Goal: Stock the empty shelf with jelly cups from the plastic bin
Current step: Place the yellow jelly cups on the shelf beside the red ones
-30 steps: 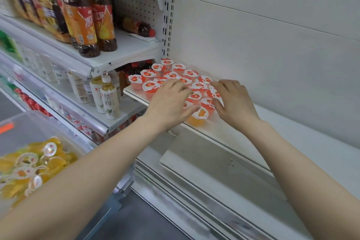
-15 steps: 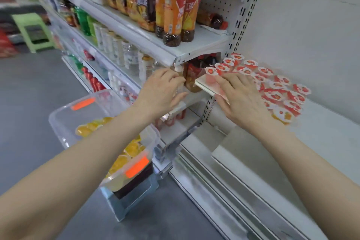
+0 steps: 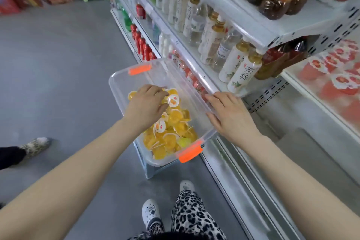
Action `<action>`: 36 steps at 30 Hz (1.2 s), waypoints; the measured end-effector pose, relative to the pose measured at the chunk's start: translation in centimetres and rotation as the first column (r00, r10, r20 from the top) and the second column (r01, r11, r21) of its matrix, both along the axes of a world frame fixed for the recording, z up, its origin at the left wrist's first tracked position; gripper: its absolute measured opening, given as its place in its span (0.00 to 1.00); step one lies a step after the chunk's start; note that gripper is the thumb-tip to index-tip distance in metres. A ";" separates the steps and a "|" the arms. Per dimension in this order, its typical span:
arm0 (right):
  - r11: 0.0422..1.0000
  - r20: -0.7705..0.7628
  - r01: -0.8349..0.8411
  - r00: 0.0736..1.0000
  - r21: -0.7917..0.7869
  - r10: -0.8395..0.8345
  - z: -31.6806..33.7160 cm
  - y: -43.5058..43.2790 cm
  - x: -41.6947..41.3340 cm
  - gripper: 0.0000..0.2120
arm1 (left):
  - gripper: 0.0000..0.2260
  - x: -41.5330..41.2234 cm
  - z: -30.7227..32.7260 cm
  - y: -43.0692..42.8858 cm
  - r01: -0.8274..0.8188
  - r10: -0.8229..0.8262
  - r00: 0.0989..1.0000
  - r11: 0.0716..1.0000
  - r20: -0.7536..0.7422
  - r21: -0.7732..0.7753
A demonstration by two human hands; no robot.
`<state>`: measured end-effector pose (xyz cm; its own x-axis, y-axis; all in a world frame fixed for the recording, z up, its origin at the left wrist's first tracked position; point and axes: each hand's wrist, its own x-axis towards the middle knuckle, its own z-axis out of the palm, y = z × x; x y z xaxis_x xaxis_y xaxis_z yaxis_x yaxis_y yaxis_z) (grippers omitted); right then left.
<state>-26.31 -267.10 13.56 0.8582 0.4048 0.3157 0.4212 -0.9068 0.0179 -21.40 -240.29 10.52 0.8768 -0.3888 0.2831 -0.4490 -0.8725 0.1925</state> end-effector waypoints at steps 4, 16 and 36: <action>0.995 -0.190 -0.092 0.978 -0.025 0.086 -3.9 2.5 3.3 0.21 | 0.13 -0.3 -4.7 2.9 -0.124 0.129 0.979 0.991 -0.160 0.043; 0.882 -0.540 -0.324 0.836 -0.342 0.098 -12.0 9.9 16.8 0.28 | 0.16 0.3 -7.7 3.8 -0.236 0.271 0.910 0.961 -0.313 0.145; 0.999 -0.476 -0.053 0.878 -0.006 0.044 -8.9 7.5 13.6 0.25 | 0.27 5.6 -10.8 0.1 -0.042 0.314 0.769 0.894 -0.557 0.445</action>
